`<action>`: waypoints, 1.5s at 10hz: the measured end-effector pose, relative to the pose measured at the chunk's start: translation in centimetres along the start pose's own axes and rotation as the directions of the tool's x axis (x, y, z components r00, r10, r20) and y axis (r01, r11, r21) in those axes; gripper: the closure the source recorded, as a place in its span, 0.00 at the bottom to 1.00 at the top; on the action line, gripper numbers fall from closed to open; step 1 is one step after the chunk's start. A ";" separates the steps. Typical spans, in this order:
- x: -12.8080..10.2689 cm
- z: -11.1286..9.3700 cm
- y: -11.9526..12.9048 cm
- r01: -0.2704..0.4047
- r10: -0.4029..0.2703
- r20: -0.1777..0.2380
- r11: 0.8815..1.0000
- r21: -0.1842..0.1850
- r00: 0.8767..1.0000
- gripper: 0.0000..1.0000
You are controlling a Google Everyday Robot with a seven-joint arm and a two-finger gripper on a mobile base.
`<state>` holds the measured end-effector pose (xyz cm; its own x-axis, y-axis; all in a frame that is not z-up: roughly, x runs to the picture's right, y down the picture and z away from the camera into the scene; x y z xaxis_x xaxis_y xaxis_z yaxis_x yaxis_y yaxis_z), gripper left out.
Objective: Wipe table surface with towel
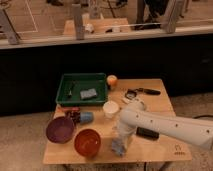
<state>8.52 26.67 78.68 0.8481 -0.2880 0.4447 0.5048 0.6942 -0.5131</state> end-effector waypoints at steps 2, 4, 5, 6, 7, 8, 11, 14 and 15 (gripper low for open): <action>0.0 0.4 0.3 -0.015 0.016 0.023 1.000 -0.008 1.000 0.61; 0.0 1.2 0.5 -0.024 0.025 0.040 0.999 -0.023 0.999 0.79; -0.2 1.6 0.5 -0.027 0.028 0.050 0.999 -0.027 0.998 0.91; -0.2 1.6 0.4 -0.027 0.029 0.054 0.999 -0.028 0.998 0.97; -0.3 1.5 0.5 -0.026 0.027 0.055 0.999 -0.029 0.998 1.00; -0.3 1.4 0.5 -0.025 0.026 0.056 0.999 -0.029 0.998 1.00; 0.3 0.0 0.9 -0.039 0.040 0.057 0.999 -0.014 0.998 1.00; 1.3 -2.2 3.7 -0.074 0.074 0.068 0.997 -0.006 0.995 1.00; 2.4 -2.4 5.7 -0.094 0.094 0.072 0.996 -0.009 0.993 1.00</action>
<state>13.85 28.34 75.09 0.8781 -0.1728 0.4463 0.4243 0.7123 -0.5590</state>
